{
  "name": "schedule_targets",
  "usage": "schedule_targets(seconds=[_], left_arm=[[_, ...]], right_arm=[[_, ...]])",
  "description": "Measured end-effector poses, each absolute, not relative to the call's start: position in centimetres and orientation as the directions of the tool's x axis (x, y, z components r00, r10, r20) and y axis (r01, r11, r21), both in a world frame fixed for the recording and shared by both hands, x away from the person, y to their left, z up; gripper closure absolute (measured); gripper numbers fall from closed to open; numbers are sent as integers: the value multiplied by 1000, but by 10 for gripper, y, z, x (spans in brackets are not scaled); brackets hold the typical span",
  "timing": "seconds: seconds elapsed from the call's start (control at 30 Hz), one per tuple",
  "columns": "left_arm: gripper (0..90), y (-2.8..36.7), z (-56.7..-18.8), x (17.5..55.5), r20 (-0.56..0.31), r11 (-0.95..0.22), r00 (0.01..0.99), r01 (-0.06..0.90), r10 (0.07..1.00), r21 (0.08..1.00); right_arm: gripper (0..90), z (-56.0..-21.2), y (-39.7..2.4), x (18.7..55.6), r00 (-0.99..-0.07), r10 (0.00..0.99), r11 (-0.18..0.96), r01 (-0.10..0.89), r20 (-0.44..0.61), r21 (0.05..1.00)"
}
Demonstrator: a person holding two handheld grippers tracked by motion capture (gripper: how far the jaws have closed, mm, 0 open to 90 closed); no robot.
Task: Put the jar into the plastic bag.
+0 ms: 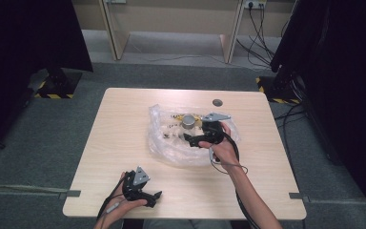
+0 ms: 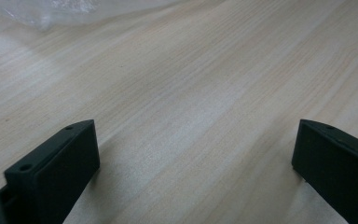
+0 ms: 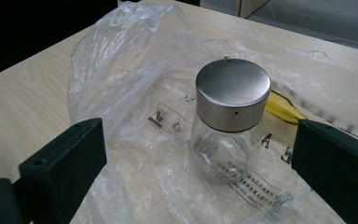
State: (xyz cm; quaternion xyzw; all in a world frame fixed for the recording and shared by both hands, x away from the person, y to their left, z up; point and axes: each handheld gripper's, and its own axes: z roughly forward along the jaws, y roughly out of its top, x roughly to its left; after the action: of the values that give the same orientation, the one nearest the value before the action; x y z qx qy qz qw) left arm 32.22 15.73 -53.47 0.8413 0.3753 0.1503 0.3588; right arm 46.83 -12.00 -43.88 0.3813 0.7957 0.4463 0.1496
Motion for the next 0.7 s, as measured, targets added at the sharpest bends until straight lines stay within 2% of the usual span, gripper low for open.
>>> schedule_targets(seconds=[0.7], left_arm=[[0,157,-535,322,-16,-461,673,524,739,717]], right_arm=[[43,-444,-127,428,-706,704,336,425,75,841]])
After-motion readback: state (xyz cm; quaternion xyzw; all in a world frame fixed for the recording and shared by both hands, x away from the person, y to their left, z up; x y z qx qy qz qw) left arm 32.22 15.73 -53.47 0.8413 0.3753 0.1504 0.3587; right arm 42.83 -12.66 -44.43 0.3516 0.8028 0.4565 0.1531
